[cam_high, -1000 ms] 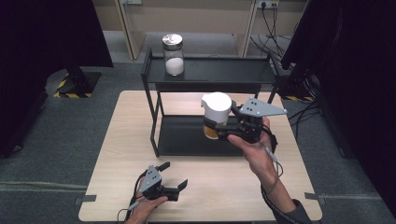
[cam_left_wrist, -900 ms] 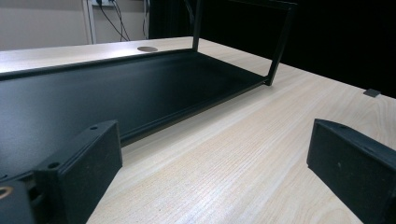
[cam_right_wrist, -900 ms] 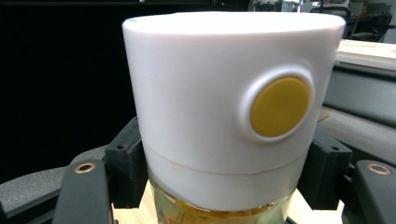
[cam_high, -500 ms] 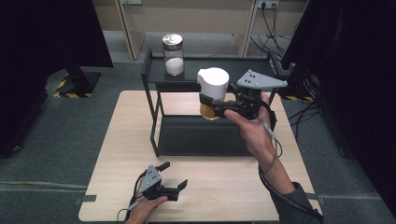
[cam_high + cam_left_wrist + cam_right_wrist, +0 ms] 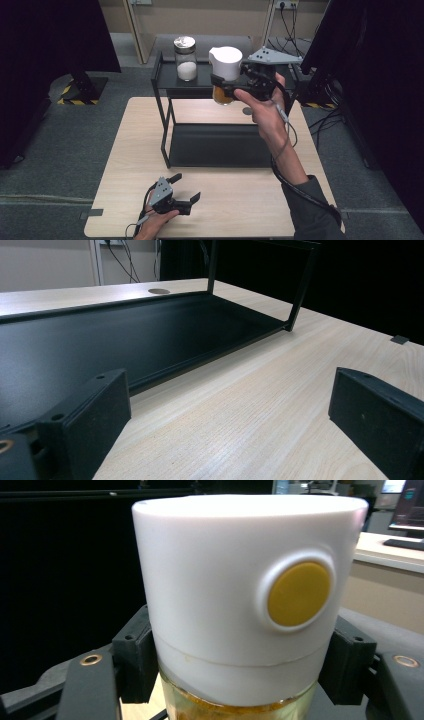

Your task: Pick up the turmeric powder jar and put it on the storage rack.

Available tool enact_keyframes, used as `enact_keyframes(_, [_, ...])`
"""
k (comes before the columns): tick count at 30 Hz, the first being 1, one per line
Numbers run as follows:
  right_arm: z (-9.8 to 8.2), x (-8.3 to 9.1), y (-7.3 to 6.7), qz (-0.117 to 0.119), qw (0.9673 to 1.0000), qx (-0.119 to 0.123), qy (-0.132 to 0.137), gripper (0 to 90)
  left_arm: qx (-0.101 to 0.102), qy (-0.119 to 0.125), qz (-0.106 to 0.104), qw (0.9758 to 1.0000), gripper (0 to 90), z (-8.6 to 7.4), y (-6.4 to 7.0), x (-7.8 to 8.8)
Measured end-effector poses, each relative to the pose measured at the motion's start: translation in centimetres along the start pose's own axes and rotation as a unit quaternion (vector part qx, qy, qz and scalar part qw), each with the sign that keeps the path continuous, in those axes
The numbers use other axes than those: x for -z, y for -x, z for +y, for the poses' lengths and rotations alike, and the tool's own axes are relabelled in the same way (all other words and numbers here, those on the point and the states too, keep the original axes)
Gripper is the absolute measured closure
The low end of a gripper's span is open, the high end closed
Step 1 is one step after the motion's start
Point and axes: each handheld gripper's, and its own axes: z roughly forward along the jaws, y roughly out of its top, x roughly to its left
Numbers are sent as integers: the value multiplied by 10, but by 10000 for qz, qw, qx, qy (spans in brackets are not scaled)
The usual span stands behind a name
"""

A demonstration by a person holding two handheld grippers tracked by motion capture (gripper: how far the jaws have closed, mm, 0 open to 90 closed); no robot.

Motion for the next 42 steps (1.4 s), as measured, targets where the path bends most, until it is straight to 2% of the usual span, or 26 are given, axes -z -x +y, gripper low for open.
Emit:
enact_keyframes(11, [10, -25, 6, -382, 9993, -40, 16, 307, 18, -5, -4, 10000, 28, 0, 0, 0])
enact_keyframes(24, [11, -53, 12, -872, 9962, -78, 48, 307, 26, -10, -22, 10000, 28, 0, -1, 0])
enact_keyframes(35, [8, -66, 15, -1018, 9947, -104, 26, 307, 35, -24, -46, 10000, 28, -1, -1, 0])
enact_keyframes(42, [3, -74, 16, -1029, 9946, -109, 3, 307, 44, -22, -40, 10000, 29, 0, -1, 1])
